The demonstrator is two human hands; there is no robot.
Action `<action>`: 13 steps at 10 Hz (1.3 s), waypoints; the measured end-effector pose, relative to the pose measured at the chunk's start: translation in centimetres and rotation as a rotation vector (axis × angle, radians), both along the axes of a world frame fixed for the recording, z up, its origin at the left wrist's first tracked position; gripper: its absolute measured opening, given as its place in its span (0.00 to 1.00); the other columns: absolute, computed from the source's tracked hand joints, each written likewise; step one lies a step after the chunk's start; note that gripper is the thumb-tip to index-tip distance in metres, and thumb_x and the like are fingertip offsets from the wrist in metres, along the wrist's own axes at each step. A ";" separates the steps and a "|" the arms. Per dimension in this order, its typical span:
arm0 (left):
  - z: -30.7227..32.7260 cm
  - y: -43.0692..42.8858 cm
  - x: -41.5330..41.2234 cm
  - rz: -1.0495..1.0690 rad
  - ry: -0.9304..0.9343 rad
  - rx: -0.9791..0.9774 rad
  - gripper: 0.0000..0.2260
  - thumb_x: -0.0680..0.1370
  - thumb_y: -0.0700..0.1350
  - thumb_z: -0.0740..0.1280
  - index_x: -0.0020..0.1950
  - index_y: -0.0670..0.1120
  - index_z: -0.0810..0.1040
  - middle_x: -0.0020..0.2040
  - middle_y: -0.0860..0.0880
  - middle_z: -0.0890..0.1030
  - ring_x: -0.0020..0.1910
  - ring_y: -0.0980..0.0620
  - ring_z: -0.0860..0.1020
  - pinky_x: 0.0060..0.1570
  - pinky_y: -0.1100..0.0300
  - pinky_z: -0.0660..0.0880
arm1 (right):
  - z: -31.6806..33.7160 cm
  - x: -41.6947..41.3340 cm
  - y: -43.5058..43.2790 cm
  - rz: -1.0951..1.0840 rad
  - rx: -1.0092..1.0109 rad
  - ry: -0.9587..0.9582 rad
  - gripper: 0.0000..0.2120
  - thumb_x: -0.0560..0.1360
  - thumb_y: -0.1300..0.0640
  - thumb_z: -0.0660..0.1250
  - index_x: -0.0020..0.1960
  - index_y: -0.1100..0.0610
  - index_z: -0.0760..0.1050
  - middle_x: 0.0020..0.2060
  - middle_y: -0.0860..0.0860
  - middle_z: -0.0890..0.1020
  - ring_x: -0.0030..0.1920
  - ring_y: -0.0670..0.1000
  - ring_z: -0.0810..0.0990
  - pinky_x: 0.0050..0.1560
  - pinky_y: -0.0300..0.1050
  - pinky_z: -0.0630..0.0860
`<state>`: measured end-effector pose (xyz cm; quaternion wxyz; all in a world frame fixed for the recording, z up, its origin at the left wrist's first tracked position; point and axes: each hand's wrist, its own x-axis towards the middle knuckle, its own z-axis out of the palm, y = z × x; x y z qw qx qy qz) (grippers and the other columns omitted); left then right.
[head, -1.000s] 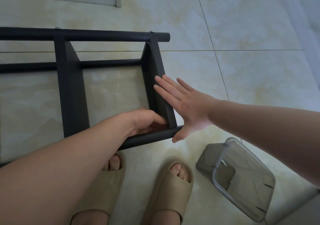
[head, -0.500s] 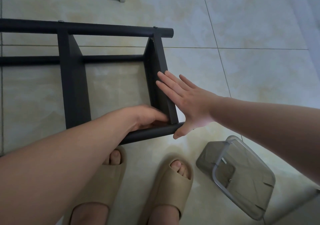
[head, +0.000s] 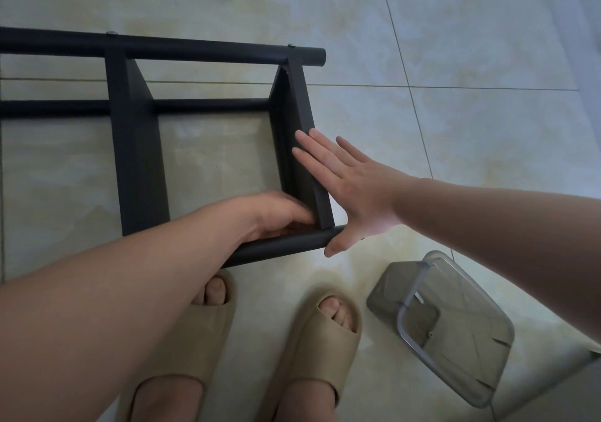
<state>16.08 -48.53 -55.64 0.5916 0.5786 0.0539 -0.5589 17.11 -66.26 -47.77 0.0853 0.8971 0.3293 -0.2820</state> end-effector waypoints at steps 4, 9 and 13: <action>0.3 -0.2 0.1 -0.009 0.050 -0.046 0.06 0.78 0.36 0.65 0.49 0.39 0.82 0.46 0.41 0.83 0.46 0.44 0.81 0.52 0.52 0.76 | -0.1 0.0 0.0 -0.006 0.002 -0.002 0.70 0.57 0.17 0.60 0.80 0.53 0.29 0.78 0.49 0.27 0.78 0.50 0.26 0.79 0.56 0.36; 0.3 -0.3 0.0 -0.013 -0.051 -0.008 0.06 0.78 0.38 0.67 0.44 0.42 0.82 0.38 0.45 0.84 0.38 0.49 0.82 0.41 0.59 0.77 | 0.0 0.0 0.0 -0.009 0.003 0.006 0.70 0.57 0.17 0.61 0.81 0.53 0.29 0.79 0.49 0.28 0.78 0.50 0.26 0.79 0.56 0.35; 0.4 -0.1 0.1 0.004 0.037 -0.025 0.08 0.78 0.35 0.64 0.53 0.35 0.82 0.48 0.38 0.83 0.49 0.42 0.81 0.55 0.50 0.76 | 0.0 0.0 0.1 -0.014 0.003 0.009 0.70 0.57 0.17 0.61 0.80 0.53 0.28 0.78 0.49 0.27 0.78 0.49 0.26 0.79 0.56 0.36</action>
